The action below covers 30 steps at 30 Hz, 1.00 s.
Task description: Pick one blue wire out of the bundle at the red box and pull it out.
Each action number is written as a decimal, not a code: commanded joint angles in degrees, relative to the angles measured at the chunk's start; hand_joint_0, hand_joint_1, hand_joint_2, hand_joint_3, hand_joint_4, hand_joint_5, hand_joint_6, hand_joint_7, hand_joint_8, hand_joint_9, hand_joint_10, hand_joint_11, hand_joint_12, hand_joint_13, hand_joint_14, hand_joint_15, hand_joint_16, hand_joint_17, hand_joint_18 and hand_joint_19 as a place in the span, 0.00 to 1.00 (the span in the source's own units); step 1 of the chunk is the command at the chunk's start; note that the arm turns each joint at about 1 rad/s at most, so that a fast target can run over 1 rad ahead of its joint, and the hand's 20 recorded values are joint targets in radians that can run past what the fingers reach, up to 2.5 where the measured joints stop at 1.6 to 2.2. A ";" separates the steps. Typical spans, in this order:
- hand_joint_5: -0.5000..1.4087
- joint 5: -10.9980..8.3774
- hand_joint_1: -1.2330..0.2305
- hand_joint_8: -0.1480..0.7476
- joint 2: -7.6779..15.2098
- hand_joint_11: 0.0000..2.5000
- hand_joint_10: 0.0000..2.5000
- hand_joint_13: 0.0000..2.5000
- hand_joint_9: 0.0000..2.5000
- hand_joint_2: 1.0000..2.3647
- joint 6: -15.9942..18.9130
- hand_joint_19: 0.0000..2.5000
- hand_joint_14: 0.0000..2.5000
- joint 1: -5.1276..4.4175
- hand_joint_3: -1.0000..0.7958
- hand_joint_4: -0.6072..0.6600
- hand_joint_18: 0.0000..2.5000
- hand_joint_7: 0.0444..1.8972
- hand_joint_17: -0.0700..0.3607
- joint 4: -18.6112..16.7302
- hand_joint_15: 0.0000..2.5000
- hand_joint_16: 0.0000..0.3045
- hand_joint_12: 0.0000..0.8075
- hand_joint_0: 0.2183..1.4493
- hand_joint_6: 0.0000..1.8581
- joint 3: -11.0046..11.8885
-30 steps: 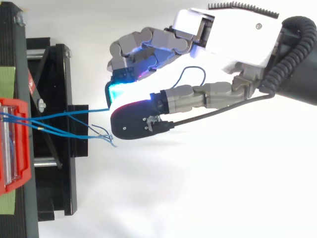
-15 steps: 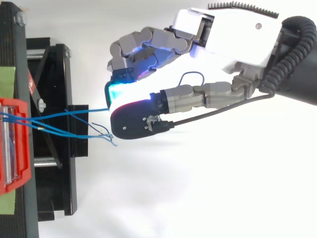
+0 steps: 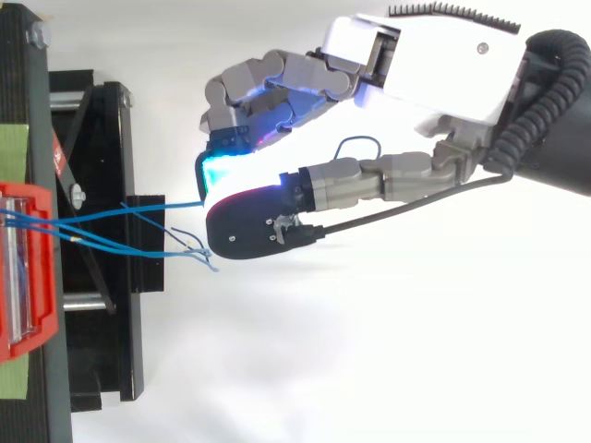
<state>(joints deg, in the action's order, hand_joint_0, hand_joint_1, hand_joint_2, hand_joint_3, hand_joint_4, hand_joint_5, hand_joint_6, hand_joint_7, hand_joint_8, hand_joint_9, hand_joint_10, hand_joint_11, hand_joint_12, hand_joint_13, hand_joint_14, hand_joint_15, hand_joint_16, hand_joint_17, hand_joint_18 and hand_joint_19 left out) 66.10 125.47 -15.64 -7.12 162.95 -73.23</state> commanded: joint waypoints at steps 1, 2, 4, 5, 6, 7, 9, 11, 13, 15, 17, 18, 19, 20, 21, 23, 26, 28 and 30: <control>0.21 -0.01 0.37 0.45 0.04 0.25 0.01 0.19 0.38 0.02 0.00 0.14 0.00 0.00 0.44 0.70 0.17 0.66 0.44 0.00 0.07 0.18 0.45 0.33 0.34 0.01; 0.21 -0.01 0.37 0.46 0.04 0.25 0.01 0.19 0.38 0.02 0.00 0.14 0.00 0.00 0.44 0.70 0.17 0.66 0.44 0.00 0.07 0.18 0.45 0.33 0.34 0.01; 0.21 -0.01 0.37 0.46 0.04 0.25 0.01 0.19 0.38 0.02 0.00 0.14 0.00 0.00 0.44 0.70 0.17 0.66 0.44 0.00 0.07 0.18 0.45 0.33 0.34 0.01; 0.21 -0.01 0.37 0.46 -0.05 0.25 0.01 0.19 0.38 0.02 0.00 0.14 0.00 0.00 0.44 0.69 0.17 0.66 0.44 0.00 0.07 0.18 0.45 0.33 0.34 -0.08; 0.21 -0.01 0.37 0.46 0.04 0.25 0.01 0.19 0.39 0.02 0.00 0.14 0.00 0.00 0.44 0.70 0.17 0.66 0.44 0.00 0.07 0.18 0.45 0.33 0.34 -0.08; 0.21 -0.01 0.37 0.46 -0.05 0.25 0.01 0.19 0.39 0.02 0.00 0.14 0.00 0.00 0.44 0.70 0.17 0.65 0.44 0.00 0.07 0.18 0.45 0.33 0.34 0.01; 0.21 -0.01 0.37 0.46 0.04 0.25 0.01 0.19 0.39 0.02 0.00 0.14 0.00 0.00 0.44 0.70 0.17 0.66 0.44 0.00 0.07 0.18 0.45 0.33 0.34 0.01; 0.21 0.08 0.37 0.46 -0.05 0.25 0.01 0.19 0.39 0.02 0.00 0.14 0.00 0.00 0.44 0.70 0.17 0.66 0.44 0.00 0.07 0.18 0.45 0.33 0.34 -0.08; 0.21 -0.01 0.37 0.46 0.04 0.25 0.01 0.19 0.39 0.02 0.00 0.14 0.00 0.00 0.44 0.70 0.17 0.66 0.44 0.00 0.07 0.18 0.45 0.33 0.34 0.01; 0.21 -0.01 0.37 0.47 0.04 0.25 0.01 0.19 0.39 0.02 0.00 0.14 0.00 0.00 0.44 0.69 0.17 0.65 0.44 0.00 0.07 0.18 0.45 0.33 0.34 0.01; 0.21 -0.01 0.37 0.47 0.04 0.25 0.01 0.19 0.38 0.02 0.00 0.14 0.00 0.00 0.44 0.69 0.17 0.66 0.44 0.00 0.07 0.18 0.45 0.33 0.34 0.01; 0.21 -0.01 0.37 0.47 0.04 0.25 0.01 0.19 0.38 0.02 0.00 0.14 0.00 0.00 0.44 0.69 0.17 0.66 0.44 0.00 0.07 0.18 0.45 0.33 0.34 0.01; 0.21 -0.01 0.37 0.47 0.04 0.25 0.01 0.19 0.38 0.02 0.00 0.14 0.00 0.00 0.43 0.69 0.17 0.65 0.44 0.00 0.07 0.18 0.45 0.33 0.34 0.01; 0.21 0.08 0.37 0.47 0.04 0.25 0.01 0.19 0.38 0.02 0.00 0.14 0.00 0.00 0.44 0.69 0.17 0.65 0.44 0.00 0.07 0.18 0.45 0.33 0.34 0.01; 0.21 0.08 0.37 0.47 0.04 0.25 0.01 0.19 0.38 0.02 0.00 0.14 0.00 0.00 0.44 0.69 0.17 0.65 0.44 0.00 0.07 0.18 0.45 0.33 0.34 0.01; 0.21 -0.01 0.37 0.47 0.04 0.25 0.01 0.19 0.39 0.02 0.00 0.14 0.00 0.00 0.44 0.69 0.17 0.65 0.44 0.00 0.07 0.18 0.45 0.33 0.34 0.01; 0.21 -0.01 0.37 0.47 0.04 0.25 0.01 0.19 0.39 0.02 0.00 0.14 0.00 0.00 0.44 0.69 0.17 0.65 0.44 0.00 0.07 0.18 0.45 0.33 0.34 0.01; 0.21 0.08 0.37 0.47 0.04 0.25 0.01 0.19 0.39 0.02 0.00 0.14 0.00 0.00 0.43 0.69 0.17 0.65 0.44 0.00 0.07 0.18 0.45 0.33 0.34 -0.08; 0.21 -0.01 0.37 0.47 0.04 0.25 0.01 0.19 0.38 0.02 0.00 0.14 0.00 0.00 0.43 0.69 0.17 0.65 0.44 0.00 0.07 0.18 0.45 0.33 0.34 -0.08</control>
<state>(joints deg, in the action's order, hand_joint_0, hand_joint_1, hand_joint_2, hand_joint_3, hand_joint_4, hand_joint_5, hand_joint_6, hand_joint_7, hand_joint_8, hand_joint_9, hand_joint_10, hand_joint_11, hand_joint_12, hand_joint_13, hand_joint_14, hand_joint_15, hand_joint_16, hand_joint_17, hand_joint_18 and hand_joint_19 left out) 66.13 125.48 -15.64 -7.12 162.95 -73.23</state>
